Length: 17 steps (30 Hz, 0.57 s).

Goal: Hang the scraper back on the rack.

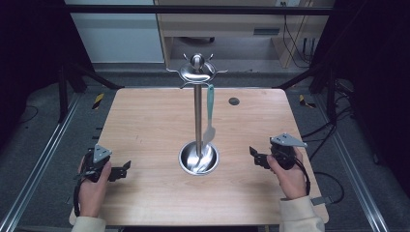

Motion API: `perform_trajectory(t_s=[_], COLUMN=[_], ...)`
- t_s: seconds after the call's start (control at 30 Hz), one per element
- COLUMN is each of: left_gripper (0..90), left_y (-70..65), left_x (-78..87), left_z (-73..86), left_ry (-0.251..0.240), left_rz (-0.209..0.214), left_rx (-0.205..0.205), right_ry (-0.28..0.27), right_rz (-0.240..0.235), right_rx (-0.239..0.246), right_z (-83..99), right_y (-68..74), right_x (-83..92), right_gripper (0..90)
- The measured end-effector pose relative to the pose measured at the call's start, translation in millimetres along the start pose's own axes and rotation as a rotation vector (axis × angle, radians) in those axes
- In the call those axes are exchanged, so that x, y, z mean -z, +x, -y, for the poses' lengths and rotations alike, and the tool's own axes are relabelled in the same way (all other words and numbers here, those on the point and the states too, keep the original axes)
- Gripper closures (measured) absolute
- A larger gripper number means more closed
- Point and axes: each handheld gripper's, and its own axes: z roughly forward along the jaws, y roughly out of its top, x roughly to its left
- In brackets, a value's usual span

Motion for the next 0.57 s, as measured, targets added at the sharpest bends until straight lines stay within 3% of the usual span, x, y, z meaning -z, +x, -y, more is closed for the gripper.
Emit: perform_trajectory(t_s=[0.23,0.4,0.57], left_gripper=[3.0,3.0,3.0], left_y=[-0.1,-0.9,-1.1], left_x=[-2.0,-3.2,-3.0], left_z=[0.6,0.8,0.8], left_ry=[0.013,0.016,0.016], left_rz=[-0.015,-0.017,-0.014], left_rx=[0.0,-0.009,-0.013], right_ry=[0.045,0.112,0.121], right_rz=[0.022,0.025,0.023], right_rx=[0.001,0.005,0.004], right_z=[15.9,25.3,25.8], right_y=[-4.3,-4.1,-2.6], right_x=[-12.8,-21.3,-24.0], right_gripper=[13.7,13.7,13.7])
